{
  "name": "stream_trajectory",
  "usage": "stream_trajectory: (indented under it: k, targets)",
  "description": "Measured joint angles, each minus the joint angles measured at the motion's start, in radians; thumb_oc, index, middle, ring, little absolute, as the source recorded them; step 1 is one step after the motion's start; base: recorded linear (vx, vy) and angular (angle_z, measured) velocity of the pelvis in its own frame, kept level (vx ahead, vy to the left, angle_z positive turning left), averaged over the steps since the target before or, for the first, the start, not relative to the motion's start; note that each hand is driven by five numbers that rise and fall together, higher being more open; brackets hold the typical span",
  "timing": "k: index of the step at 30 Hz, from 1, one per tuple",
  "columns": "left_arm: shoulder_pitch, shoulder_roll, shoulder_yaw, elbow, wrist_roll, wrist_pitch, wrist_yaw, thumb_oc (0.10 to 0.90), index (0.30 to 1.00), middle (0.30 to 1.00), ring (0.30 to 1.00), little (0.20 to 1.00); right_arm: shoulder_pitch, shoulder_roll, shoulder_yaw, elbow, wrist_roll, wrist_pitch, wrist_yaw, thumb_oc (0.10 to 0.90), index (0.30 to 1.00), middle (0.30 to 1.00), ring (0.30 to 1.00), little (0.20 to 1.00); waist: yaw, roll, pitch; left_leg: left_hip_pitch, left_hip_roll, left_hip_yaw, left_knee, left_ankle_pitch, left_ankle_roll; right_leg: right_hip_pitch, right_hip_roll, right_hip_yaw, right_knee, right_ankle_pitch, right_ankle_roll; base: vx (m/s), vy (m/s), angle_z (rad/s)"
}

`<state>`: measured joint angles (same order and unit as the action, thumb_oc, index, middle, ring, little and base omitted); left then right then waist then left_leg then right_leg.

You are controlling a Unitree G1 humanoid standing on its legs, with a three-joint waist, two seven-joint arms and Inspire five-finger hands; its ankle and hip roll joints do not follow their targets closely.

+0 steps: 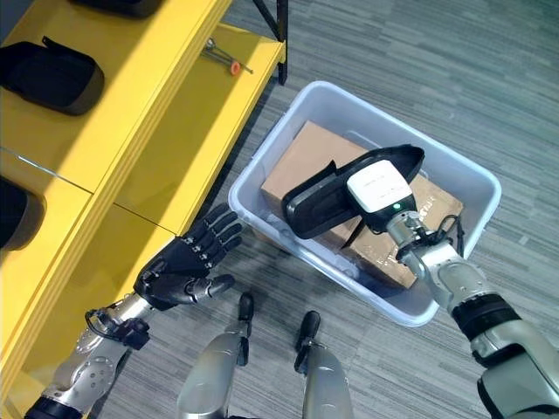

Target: Move parts from the plastic box to the shelf.

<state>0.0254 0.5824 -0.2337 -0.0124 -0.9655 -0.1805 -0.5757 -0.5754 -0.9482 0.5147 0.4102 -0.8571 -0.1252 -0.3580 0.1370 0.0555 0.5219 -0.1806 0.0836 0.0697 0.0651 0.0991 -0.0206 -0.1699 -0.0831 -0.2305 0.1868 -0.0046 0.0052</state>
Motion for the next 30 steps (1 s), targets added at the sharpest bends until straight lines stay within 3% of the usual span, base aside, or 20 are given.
stream_trajectory:
  k: [5, 7, 11, 12, 13, 14, 17, 19, 22, 24, 27, 30]
  targets:
    - [0.036, -0.001, 0.022, -0.006, 0.081, -0.042, 0.011, 0.9, 1.0, 1.0, 1.0, 1.0, 0.106, 0.005, -0.103, -0.114, 0.076, -0.002, 0.063, 0.4, 0.3, 0.3, 0.3, 0.3, -0.021, -0.023, -0.015, 0.061, -0.005, 0.011, -0.052, 0.014, -0.005, 0.062, 0.004, 0.005, -0.066, 0.025, 0.01, 0.13, 0.067, -0.04]
    - [0.034, 0.0, 0.054, -0.013, 0.198, -0.085, 0.074, 0.9, 1.0, 1.0, 1.0, 1.0, 0.158, 0.028, -0.155, -0.171, 0.097, 0.004, 0.14, 0.4, 0.3, 0.3, 0.3, 0.3, -0.028, -0.037, -0.019, 0.11, -0.005, 0.023, -0.066, 0.014, -0.003, 0.111, 0.006, 0.007, -0.087, 0.029, 0.011, 0.08, 0.04, -0.08]
    - [0.028, 0.001, 0.083, -0.019, 0.244, -0.176, 0.125, 0.9, 1.0, 1.0, 1.0, 1.0, 0.186, 0.037, -0.159, -0.182, 0.134, 0.006, 0.178, 0.4, 0.3, 0.3, 0.3, 0.3, -0.033, -0.058, -0.085, 0.115, -0.005, 0.031, -0.087, 0.013, -0.004, 0.113, 0.008, 0.011, -0.111, 0.03, 0.015, 0.13, 0.066, -0.07]
    - [-0.004, 0.033, 0.093, -0.045, 0.437, -0.193, 0.231, 0.9, 1.0, 1.0, 1.0, 1.0, 0.191, 0.056, -0.177, -0.202, 0.143, 0.036, 0.247, 0.4, 0.3, 0.3, 0.3, 0.3, -0.042, -0.064, -0.069, 0.19, -0.007, 0.038, -0.106, 0.008, -0.009, 0.184, 0.01, 0.023, -0.129, 0.028, 0.016, 0.27, 0.133, -0.04]
    - [-0.005, 0.064, 0.109, -0.051, 0.576, -0.207, 0.284, 0.9, 1.0, 1.0, 1.0, 1.0, 0.221, 0.087, -0.186, -0.218, 0.157, 0.053, 0.293, 0.4, 0.3, 0.3, 0.3, 0.3, -0.044, -0.071, -0.09, 0.232, -0.006, 0.04, -0.125, 0.006, -0.009, 0.223, 0.015, 0.024, -0.144, 0.027, 0.019, 0.1, 0.059, -0.07]
    - [-0.002, 0.091, 0.129, -0.054, 0.668, -0.266, 0.35, 0.9, 1.0, 1.0, 1.0, 1.0, 0.251, 0.093, -0.186, -0.242, 0.187, 0.059, 0.317, 0.4, 0.3, 0.3, 0.3, 0.3, -0.058, -0.079, -0.145, 0.232, -0.006, 0.043, -0.127, -0.003, -0.013, 0.225, 0.013, 0.027, -0.152, 0.021, 0.026, 0.05, 0.026, -0.13]
    - [-0.047, 0.098, 0.211, -0.08, 0.777, -0.396, 0.499, 0.9, 1.0, 1.0, 1.0, 1.0, 0.264, 0.09, -0.215, -0.256, 0.251, 0.08, 0.345, 0.4, 0.3, 0.3, 0.3, 0.3, -0.08, -0.101, -0.212, 0.233, -0.01, 0.059, -0.14, -0.008, -0.01, 0.232, 0.014, 0.033, -0.189, 0.034, 0.031, 0.05, 0.064, -0.13]
    - [-0.079, 0.113, 0.211, -0.085, 0.838, -0.413, 0.536, 0.9, 1.0, 1.0, 1.0, 1.0, 0.263, 0.092, -0.225, -0.249, 0.297, 0.117, 0.383, 0.4, 0.3, 0.3, 0.3, 0.3, -0.096, -0.102, -0.224, 0.236, -0.013, 0.06, -0.142, -0.009, -0.01, 0.238, 0.012, 0.041, -0.206, 0.042, 0.031, 0.09, 0.155, -0.02]
    - [-0.16, 0.188, 0.193, -0.067, 1.134, -0.426, 0.729, 0.9, 1.0, 1.0, 1.0, 1.0, 0.262, 0.132, -0.253, -0.252, 0.448, 0.173, 0.515, 0.4, 0.3, 0.3, 0.3, 0.3, -0.108, -0.105, -0.238, 0.256, -0.015, 0.072, -0.143, -0.015, -0.006, 0.26, 0.013, 0.053, -0.221, 0.048, 0.035, 0.01, 0.048, -0.11]
    - [-0.23, 0.217, 0.181, -0.065, 1.362, -0.477, 0.922, 0.9, 1.0, 1.0, 1.0, 1.0, 0.263, 0.131, -0.253, -0.282, 0.543, 0.185, 0.602, 0.4, 0.3, 0.3, 0.3, 0.3, -0.134, -0.104, -0.245, 0.265, -0.019, 0.087, -0.143, -0.015, -0.006, 0.269, 0.008, 0.058, -0.233, 0.057, 0.039, 0.0, 0.048, -0.2]
    - [-0.309, 0.235, 0.106, -0.065, 1.488, -0.509, 1.025, 0.9, 1.0, 1.0, 1.0, 1.0, 0.263, 0.128, -0.252, -0.339, 0.614, 0.225, 0.66, 0.4, 0.3, 0.3, 0.3, 0.3, -0.162, -0.102, -0.252, 0.273, -0.021, 0.094, -0.144, -0.016, -0.005, 0.288, 0.01, 0.071, -0.263, 0.075, 0.041, 0.0, 0.032, -0.09]
    - [-0.328, 0.235, 0.064, -0.073, 1.532, -0.544, 1.044, 0.9, 1.0, 1.0, 1.0, 1.0, 0.261, 0.128, -0.25, -0.387, 0.644, 0.23, 0.68, 0.4, 0.3, 0.3, 0.3, 0.3, -0.169, -0.099, -0.259, 0.281, -0.017, 0.112, -0.144, -0.016, -0.005, 0.29, 0.014, 0.083, -0.272, 0.086, 0.037, -0.01, 0.029, -0.18]
